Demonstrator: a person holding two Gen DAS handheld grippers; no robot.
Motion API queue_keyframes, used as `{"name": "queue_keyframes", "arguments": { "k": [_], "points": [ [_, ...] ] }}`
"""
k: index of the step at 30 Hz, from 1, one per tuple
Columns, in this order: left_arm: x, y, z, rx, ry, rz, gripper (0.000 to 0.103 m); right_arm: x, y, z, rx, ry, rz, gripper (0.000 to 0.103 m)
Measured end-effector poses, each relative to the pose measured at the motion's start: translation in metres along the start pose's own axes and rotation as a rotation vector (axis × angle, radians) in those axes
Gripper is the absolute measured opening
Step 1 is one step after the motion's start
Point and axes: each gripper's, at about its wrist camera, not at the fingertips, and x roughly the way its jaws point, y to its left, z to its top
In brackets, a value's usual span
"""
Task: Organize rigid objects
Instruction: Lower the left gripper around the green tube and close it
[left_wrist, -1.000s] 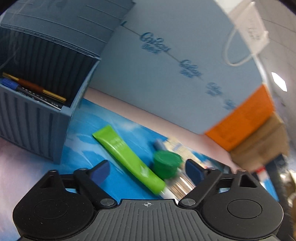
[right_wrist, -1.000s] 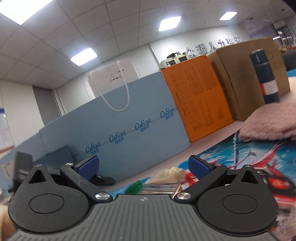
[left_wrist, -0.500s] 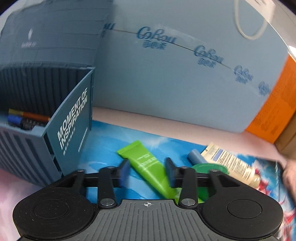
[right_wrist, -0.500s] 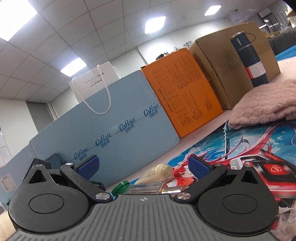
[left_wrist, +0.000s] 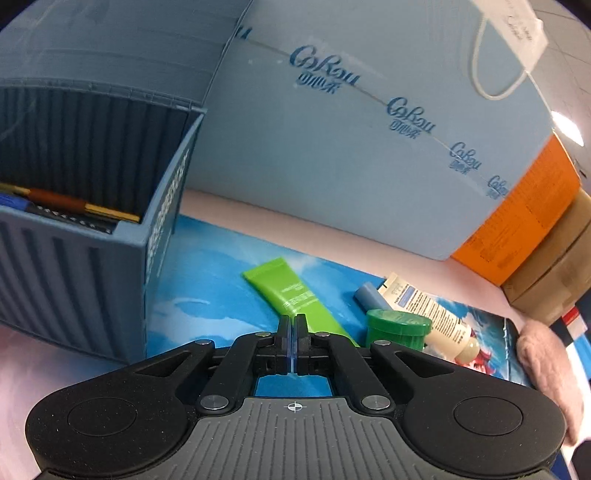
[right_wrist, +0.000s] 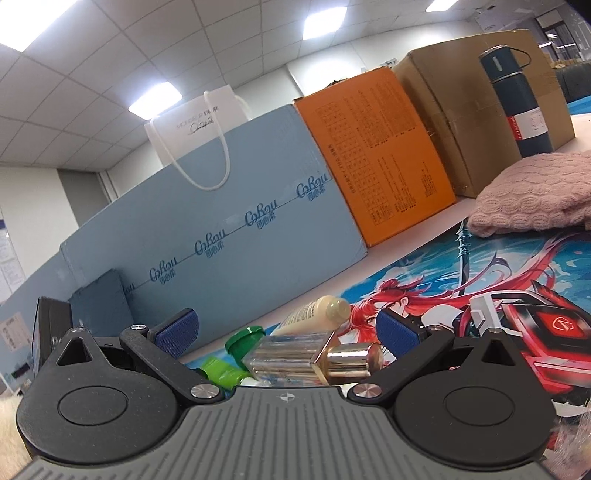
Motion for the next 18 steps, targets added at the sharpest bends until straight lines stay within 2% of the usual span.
{"name": "queue_keyframes", "arguments": {
  "k": [3,9,11,12,13,15,18],
  "points": [
    [0.008,-0.008,0.004,-0.003,0.025,0.015,0.005,-0.001,0.001,-0.001,0.001,-0.012,0.015,0.103],
    [0.019,-0.02,0.013,0.003,0.027,0.051,0.009,-0.002,-0.001,-0.001,0.014,-0.016,0.016,0.103],
    [0.02,-0.022,0.016,0.003,0.02,0.051,0.015,-0.002,-0.001,0.0,0.016,-0.017,0.015,0.103],
    [0.021,-0.022,0.015,0.0,0.007,0.053,0.022,-0.003,-0.001,0.0,0.016,-0.02,0.017,0.103],
    [0.019,-0.021,0.015,-0.003,-0.008,0.056,0.034,-0.003,-0.002,0.0,0.018,-0.023,0.019,0.103],
    [0.018,-0.022,0.014,-0.005,-0.027,0.059,0.051,-0.004,-0.002,0.0,0.02,-0.025,0.023,0.103],
    [0.022,-0.027,0.015,0.009,-0.023,0.048,0.051,-0.005,-0.002,0.0,0.021,-0.029,0.022,0.103]
  ]
}}
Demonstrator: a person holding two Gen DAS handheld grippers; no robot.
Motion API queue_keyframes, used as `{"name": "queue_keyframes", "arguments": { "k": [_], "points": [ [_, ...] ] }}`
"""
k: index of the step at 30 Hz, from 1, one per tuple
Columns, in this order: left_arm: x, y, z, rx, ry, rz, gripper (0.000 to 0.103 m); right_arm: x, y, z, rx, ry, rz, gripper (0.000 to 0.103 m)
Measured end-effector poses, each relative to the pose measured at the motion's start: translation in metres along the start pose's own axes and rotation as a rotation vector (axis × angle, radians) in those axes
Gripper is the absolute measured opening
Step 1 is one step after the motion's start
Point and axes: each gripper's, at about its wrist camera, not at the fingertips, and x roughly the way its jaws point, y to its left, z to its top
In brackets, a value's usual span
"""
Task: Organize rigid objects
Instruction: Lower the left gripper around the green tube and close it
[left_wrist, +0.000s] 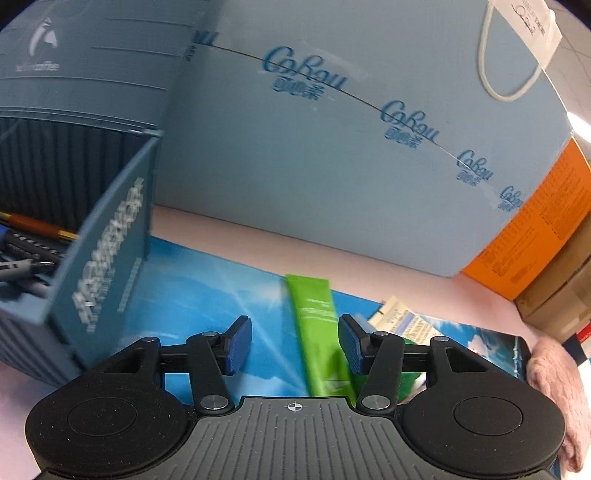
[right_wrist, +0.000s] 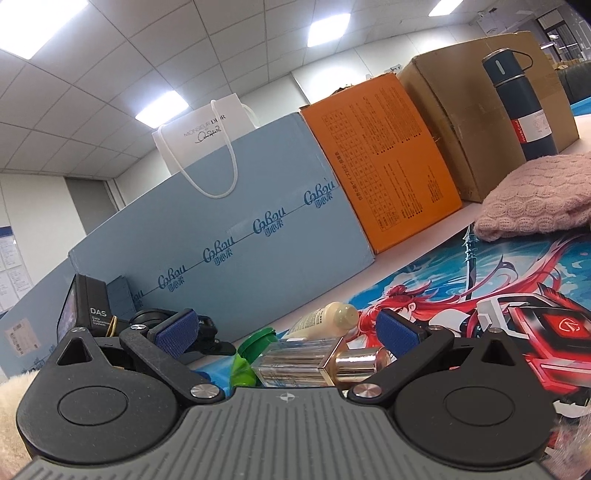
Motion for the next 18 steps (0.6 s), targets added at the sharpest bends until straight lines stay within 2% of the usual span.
{"name": "queue_keyframes", "arguments": {
  "k": [5,10,13,18],
  "points": [
    [0.013,-0.017,0.002,0.108,0.004,0.04,0.049,-0.002,-0.004,0.001,0.021,-0.009,-0.006,0.103],
    [0.026,-0.033,0.007,0.268,0.04,0.08,0.045,-0.001,-0.004,0.0,0.028,-0.003,-0.015,0.103],
    [0.025,-0.032,0.009,0.284,0.052,0.055,0.032,0.0,-0.005,-0.001,0.028,0.004,-0.022,0.103],
    [0.012,-0.021,0.001,0.33,0.049,0.014,0.032,0.004,-0.001,-0.004,-0.012,0.039,-0.007,0.103]
  ]
}}
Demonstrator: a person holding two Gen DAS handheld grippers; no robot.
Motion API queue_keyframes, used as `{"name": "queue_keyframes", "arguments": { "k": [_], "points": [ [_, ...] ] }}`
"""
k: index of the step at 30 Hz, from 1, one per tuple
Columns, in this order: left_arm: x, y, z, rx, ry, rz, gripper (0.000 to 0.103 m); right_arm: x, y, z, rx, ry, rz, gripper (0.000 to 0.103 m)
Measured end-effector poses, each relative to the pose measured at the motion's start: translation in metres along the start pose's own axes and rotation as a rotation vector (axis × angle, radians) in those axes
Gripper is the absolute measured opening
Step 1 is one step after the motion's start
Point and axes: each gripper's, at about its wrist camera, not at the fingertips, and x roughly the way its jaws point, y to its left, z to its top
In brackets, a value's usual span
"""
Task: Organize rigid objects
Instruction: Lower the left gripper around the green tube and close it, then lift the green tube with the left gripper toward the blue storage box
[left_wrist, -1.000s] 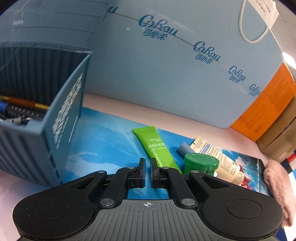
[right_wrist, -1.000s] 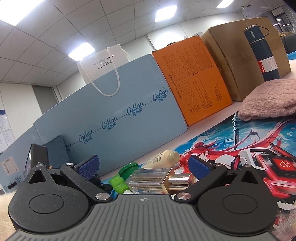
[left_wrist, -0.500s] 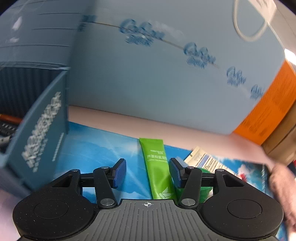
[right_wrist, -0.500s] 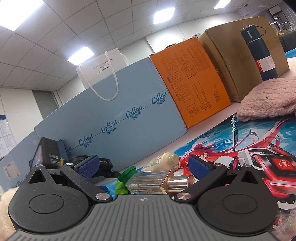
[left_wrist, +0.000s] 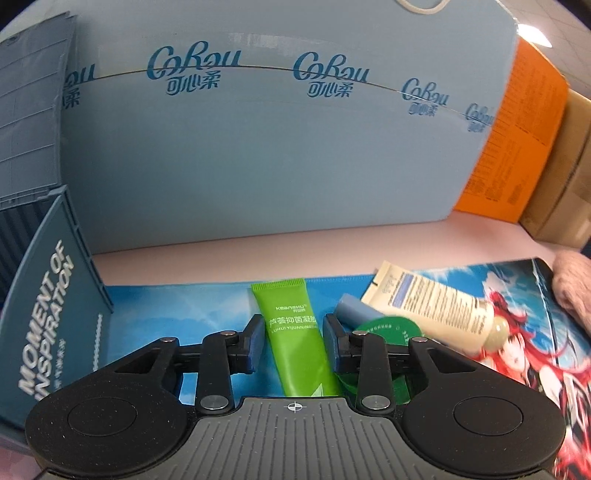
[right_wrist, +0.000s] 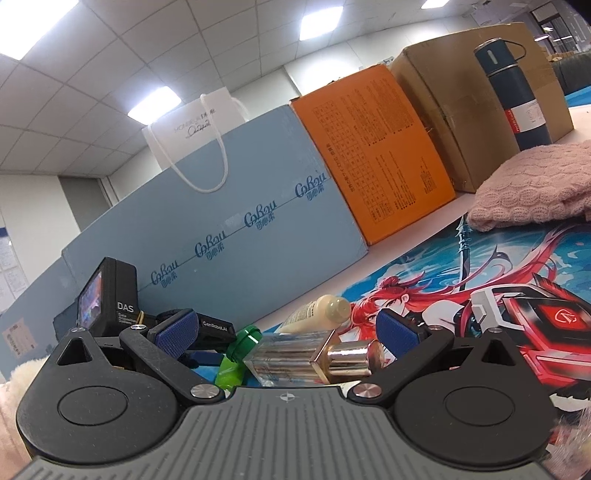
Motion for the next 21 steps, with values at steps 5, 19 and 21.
{"name": "queue_keyframes", "arguments": {
  "k": [5,19,21],
  "points": [
    [-0.02,0.014,-0.015,0.016,0.014,-0.07,0.031,0.008,0.017,-0.008,-0.111,0.069,0.058,0.103],
    [-0.06,0.063,-0.05,-0.104,0.104,-0.321,0.015,0.031,0.092,-0.042,-0.219,0.362,0.048,0.085],
    [-0.059,0.068,-0.052,-0.13,0.128,-0.362,0.015,0.041,0.105,-0.049,-0.23,0.409,0.013,0.08]
  ]
}}
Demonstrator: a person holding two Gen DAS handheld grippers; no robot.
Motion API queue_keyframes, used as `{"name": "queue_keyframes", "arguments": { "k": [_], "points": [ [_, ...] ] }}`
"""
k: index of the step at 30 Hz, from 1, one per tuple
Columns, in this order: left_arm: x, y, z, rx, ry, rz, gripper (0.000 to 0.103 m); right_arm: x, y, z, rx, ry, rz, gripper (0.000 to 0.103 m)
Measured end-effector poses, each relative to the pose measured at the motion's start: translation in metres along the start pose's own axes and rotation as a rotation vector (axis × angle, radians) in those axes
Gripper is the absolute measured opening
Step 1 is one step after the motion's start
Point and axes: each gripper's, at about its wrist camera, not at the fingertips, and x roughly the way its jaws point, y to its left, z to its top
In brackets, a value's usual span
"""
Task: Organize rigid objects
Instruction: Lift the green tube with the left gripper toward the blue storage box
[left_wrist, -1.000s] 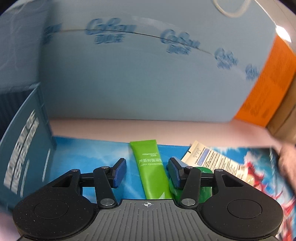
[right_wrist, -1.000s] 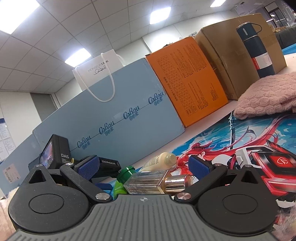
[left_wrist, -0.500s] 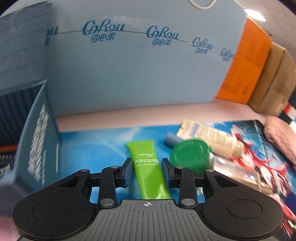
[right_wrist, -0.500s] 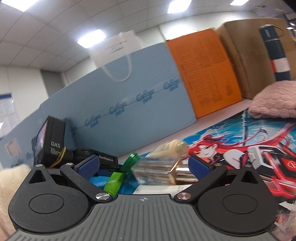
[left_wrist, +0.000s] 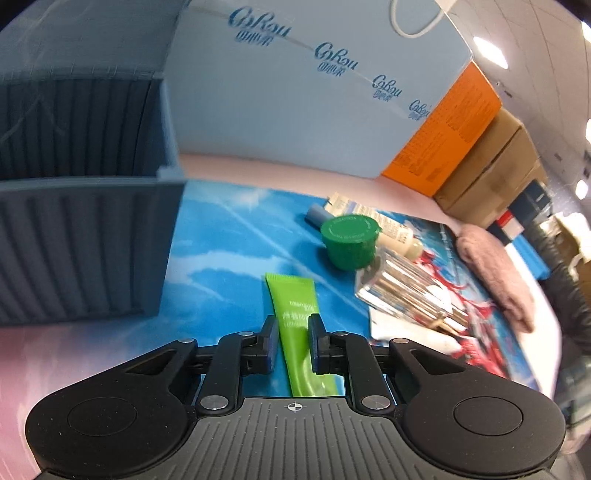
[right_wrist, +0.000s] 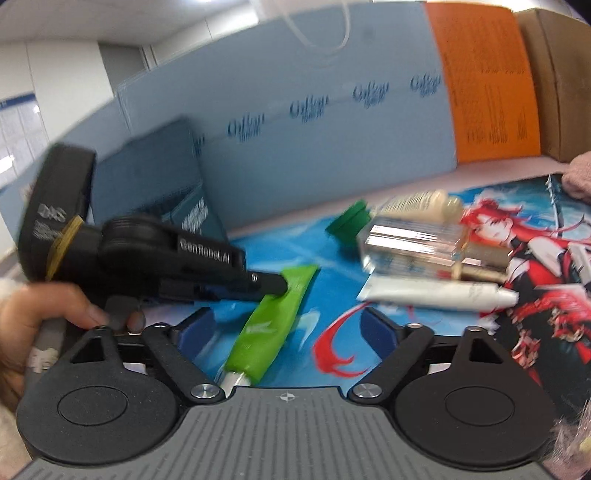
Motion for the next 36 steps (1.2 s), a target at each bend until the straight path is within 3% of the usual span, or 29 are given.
{"name": "queue_keyframes", "arguments": {
  "k": [4,6,8,20,22,26,29,36],
  "points": [
    [-0.003,0.008,0.001,-0.02,0.004,-0.051,0.015,0.02,0.024,-0.002,-0.044,0.058,-0.091,0.064],
    [-0.005,0.012,0.0,-0.028,0.006,-0.086,0.015,0.025,0.035,-0.001,-0.076,0.07,-0.173,0.051],
    [-0.007,0.017,0.0,-0.048,0.009,-0.119,0.015,0.025,0.041,-0.002,-0.095,0.082,-0.184,0.032],
    [-0.011,0.044,0.0,-0.198,0.035,-0.229,0.02,-0.001,0.054,-0.006,-0.059,0.002,-0.154,0.03],
    [-0.01,0.048,-0.001,-0.239,0.066,-0.25,0.029,-0.004,0.054,-0.006,-0.037,0.007,-0.143,0.03],
    [-0.007,0.05,-0.004,-0.275,0.098,-0.277,0.031,-0.008,0.052,-0.005,0.021,-0.031,-0.147,0.03],
    [-0.006,0.051,-0.007,-0.279,0.055,-0.298,0.028,-0.011,0.05,-0.006,0.067,-0.024,-0.095,0.03],
    [-0.018,0.05,-0.005,-0.263,-0.023,-0.342,0.013,-0.017,0.058,-0.007,0.049,-0.049,-0.081,0.029]
  ]
}}
